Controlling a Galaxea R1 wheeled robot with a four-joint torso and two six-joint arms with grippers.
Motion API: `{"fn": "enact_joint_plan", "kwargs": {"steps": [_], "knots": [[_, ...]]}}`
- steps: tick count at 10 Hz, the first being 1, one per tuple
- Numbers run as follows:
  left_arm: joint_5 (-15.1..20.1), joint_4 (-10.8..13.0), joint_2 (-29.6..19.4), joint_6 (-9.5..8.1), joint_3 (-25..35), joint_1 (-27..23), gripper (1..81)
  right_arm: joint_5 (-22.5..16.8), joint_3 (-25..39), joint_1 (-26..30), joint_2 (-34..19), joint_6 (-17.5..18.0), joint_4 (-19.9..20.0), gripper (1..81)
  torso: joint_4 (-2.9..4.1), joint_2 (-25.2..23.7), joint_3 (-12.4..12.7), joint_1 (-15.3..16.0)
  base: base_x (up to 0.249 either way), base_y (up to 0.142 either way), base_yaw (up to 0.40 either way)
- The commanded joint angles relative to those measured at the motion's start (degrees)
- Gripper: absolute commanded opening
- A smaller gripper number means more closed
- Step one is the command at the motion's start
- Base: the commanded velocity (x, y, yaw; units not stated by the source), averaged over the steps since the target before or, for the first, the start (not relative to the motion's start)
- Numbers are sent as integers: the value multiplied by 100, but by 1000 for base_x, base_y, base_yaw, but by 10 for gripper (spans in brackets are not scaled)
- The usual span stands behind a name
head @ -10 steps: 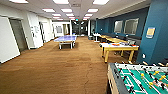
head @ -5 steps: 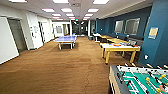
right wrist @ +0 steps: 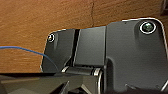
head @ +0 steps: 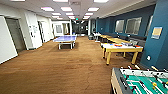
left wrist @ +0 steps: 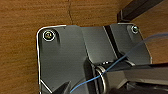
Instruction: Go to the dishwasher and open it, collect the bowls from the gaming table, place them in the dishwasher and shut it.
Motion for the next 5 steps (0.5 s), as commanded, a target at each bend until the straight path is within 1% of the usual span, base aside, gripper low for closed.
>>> {"fn": "enact_joint_plan", "kwargs": {"steps": [1, 5], "knots": [[335, 17, -46, 47, 23, -107, 811, -291, 40, 135, 34, -23, -89, 811, 0, 2, 0, 0, 191, 0, 0], [335, 26, -20, 47, 22, -107, 811, -282, 14, 143, 34, -23, -98, 811, 0, -4, 5, -15, 191, 0, 0]]}}
